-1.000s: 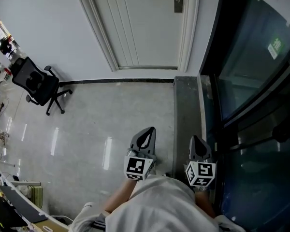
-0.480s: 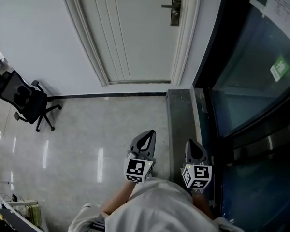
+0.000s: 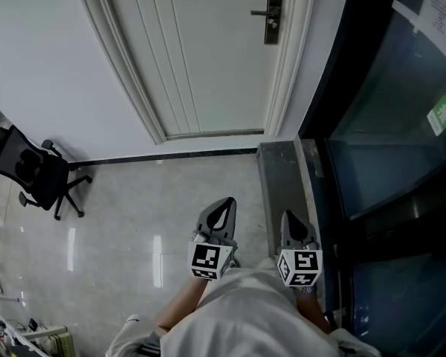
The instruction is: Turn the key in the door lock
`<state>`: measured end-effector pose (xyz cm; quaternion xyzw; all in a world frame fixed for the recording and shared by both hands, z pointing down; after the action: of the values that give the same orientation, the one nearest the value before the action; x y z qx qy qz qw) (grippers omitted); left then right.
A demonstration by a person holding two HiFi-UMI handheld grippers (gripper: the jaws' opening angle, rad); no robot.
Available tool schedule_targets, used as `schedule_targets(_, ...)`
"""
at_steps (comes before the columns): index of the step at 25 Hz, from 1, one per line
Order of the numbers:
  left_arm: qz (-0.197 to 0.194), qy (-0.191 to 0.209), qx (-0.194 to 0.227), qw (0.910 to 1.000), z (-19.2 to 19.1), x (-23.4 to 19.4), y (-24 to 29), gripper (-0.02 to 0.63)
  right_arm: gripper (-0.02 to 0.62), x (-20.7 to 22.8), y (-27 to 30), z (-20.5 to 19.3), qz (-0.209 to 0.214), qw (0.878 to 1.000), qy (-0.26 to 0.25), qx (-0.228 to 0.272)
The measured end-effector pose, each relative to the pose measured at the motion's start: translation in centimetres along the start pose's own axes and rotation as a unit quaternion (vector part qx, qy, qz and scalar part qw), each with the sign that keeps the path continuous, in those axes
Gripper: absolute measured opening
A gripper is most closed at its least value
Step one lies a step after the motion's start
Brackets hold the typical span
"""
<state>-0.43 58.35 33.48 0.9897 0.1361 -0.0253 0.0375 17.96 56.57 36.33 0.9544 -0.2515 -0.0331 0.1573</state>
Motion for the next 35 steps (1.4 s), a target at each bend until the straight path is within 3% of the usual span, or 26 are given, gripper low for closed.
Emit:
schedule_targets(14,0.047,-0.015,-0.043,0.9978,-2.1,-6.5,5.4,0.009,0.002,2.5,10.0,1.2,0.001,1.0,0.009,-0.013)
schedule_targets(17,0.05,-0.014,-0.023,0.9984,-1.3,-8.0,8.6,0.01,0.002,3.8,13.3,2.4,0.001,1.0,0.009,-0.01)
schedule_targets(25,0.038,-0.009,-0.023,0.999,0.0,-10.7,18.8,0.009,0.002,9.1,21.2,4.2,-0.007,1.0,0.02,-0.021)
schedule_targets(35,0.064,0.001,-0.006,0.9979,2.1,-12.7,29.3,0.009,0.002,15.9,30.2,8.4,0.009,1.0,0.006,-0.006)
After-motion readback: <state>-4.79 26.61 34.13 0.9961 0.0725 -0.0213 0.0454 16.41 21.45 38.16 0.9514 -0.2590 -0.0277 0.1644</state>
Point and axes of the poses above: the fingertips, and each gripper's own axes: y forward along the fingers, x to its right, z out of its top, the point moved 5 cm from there along -y, backward along the fingers
